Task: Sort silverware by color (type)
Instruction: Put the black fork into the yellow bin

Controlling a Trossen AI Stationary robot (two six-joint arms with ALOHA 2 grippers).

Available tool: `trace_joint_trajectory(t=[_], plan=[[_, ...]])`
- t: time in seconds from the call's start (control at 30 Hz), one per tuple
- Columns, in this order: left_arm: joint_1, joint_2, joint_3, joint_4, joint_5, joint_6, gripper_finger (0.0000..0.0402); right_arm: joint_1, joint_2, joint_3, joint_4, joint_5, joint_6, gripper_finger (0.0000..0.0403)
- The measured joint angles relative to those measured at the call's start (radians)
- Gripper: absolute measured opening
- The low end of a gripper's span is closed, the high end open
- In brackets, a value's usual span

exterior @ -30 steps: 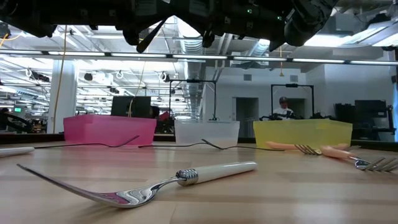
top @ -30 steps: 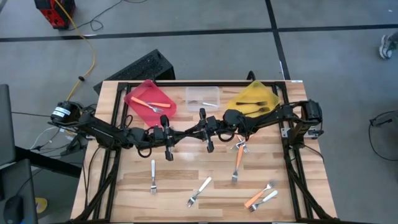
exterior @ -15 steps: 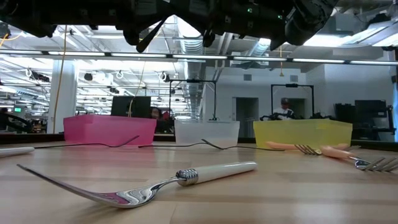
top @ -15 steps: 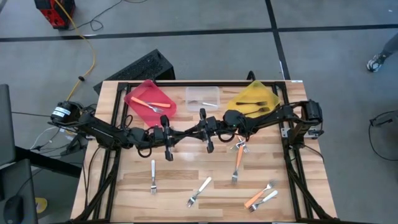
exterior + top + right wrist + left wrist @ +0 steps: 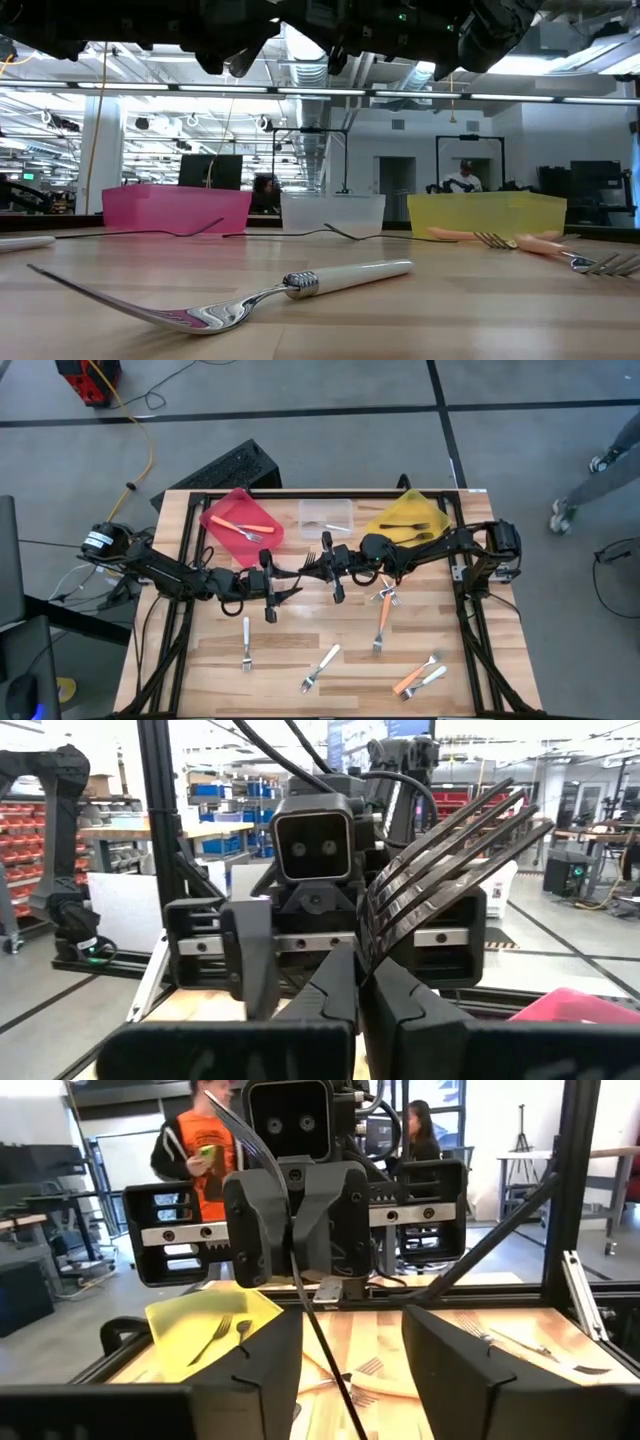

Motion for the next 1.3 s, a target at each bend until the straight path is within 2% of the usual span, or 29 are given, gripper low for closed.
trace_joint_trajectory(t=[0.17,0.37,0.63,0.83,1.03,1.3], plan=[[0.000,0.000,0.000,-0.003,-0.006,-0.007,0.0179,0.000,0.000,0.001,-0.006,-0.001,0.000,0.0021],[-0.001,-0.027,0.000,-0.073,-0.022,-0.039,0.0181,0.000,0.000,0.001,-0.029,-0.001,0.001,0.0021],[-0.016,-0.250,0.001,-0.337,-0.025,-0.069,0.0181,0.000,-0.077,-0.002,-0.151,0.005,-0.032,0.0021],[-0.019,-0.418,0.001,-0.530,-0.033,-0.137,0.0181,-0.006,-0.206,-0.002,-0.369,0.053,-0.115,0.0021],[-0.019,-0.497,0.002,-0.609,-0.033,-0.185,0.0181,-0.009,-0.359,-0.001,-0.635,0.214,-0.206,0.0021],[-0.019,-0.565,0.002,-0.627,-0.034,-0.147,0.0181,-0.008,-0.473,-0.002,-0.928,0.413,-0.287,0.0022]])
